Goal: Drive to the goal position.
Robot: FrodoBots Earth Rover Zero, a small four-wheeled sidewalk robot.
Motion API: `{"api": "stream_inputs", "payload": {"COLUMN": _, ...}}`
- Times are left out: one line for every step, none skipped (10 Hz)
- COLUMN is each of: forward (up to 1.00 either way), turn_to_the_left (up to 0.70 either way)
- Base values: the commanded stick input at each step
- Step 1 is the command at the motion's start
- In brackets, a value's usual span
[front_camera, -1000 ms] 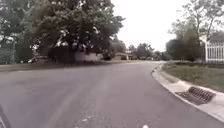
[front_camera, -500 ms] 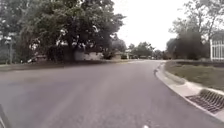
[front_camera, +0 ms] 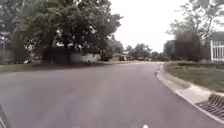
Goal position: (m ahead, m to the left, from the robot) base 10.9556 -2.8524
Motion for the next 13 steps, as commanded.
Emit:
{"api": "stream_inputs", "payload": {"forward": 0.7, "turn_to_the_left": -0.01}}
{"api": "stream_inputs", "payload": {"forward": 0.7, "turn_to_the_left": -0.27}}
{"api": "stream_inputs", "payload": {"forward": 0.7, "turn_to_the_left": -0.35}}
{"api": "stream_inputs", "payload": {"forward": 0.7, "turn_to_the_left": -0.35}}
{"api": "stream_inputs", "payload": {"forward": 0.7, "turn_to_the_left": -0.35}}
{"api": "stream_inputs", "payload": {"forward": 0.7, "turn_to_the_left": -0.35}}
{"api": "stream_inputs", "payload": {"forward": 0.7, "turn_to_the_left": -0.35}}
{"api": "stream_inputs", "payload": {"forward": 0.7, "turn_to_the_left": 0.0}}
{"api": "stream_inputs", "payload": {"forward": 0.7, "turn_to_the_left": 0.0}}
{"api": "stream_inputs", "payload": {"forward": 0.7, "turn_to_the_left": 0.0}}
{"api": "stream_inputs", "payload": {"forward": 0.7, "turn_to_the_left": 0.0}}
{"api": "stream_inputs", "payload": {"forward": 0.7, "turn_to_the_left": 0.0}}
{"api": "stream_inputs", "payload": {"forward": 0.7, "turn_to_the_left": 0.0}}
